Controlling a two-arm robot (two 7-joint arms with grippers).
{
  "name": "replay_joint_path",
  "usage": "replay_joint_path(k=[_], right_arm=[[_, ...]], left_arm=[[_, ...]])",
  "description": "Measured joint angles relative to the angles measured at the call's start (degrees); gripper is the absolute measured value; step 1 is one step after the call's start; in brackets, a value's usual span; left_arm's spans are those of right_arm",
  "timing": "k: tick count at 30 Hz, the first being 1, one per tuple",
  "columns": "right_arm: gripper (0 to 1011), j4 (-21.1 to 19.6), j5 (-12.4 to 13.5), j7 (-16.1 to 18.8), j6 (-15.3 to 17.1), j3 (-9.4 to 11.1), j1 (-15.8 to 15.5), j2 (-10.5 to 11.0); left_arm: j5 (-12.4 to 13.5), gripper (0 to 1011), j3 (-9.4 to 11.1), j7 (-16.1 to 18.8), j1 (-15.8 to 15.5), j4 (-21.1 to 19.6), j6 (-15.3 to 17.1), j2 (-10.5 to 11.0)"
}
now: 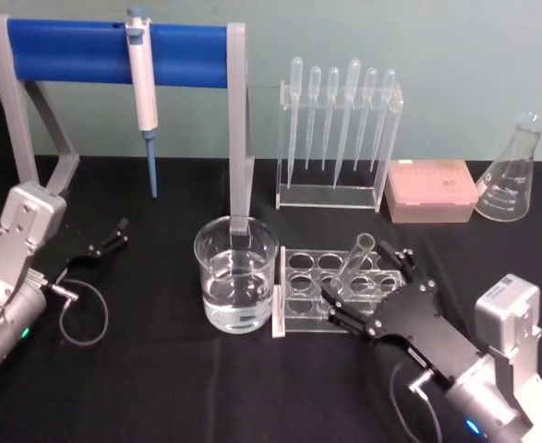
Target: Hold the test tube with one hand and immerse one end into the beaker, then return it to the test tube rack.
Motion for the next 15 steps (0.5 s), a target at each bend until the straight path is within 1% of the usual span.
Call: replay_joint_path(k=[1, 6, 7, 10, 15], right_arm=[[1010, 1.2, -0.3, 0.1, -1.4, -0.1, 0.3, -0.9], [1010, 4.4, -0.7, 0.5, -5.3, -0.1, 0.9, -3.5], [1011, 5.1, -0.7, 0.6, -6.5, 0.0, 1.1, -4.2], [1010, 6.3, -0.6, 1.0, -8.1, 0.2, 1.4, -5.3], [1010, 7.5, -0.3, 2.1, -8.7, 0.3, 2.1, -6.6]], left_arm=[[0.0, 1000, 0.0, 0.0, 0.0, 0.0, 0.0, 0.0], [0.0, 1000, 0.0, 0.0, 0.0, 0.0, 0.0, 0.0], [0.0, 1000, 0.0, 0.0, 0.0, 0.0, 0.0, 0.0], [0.0, 1000, 0.0, 0.0, 0.0, 0.0, 0.0, 0.0], [0.0, 1000, 0.0, 0.0, 0.0, 0.0, 0.0, 0.0]])
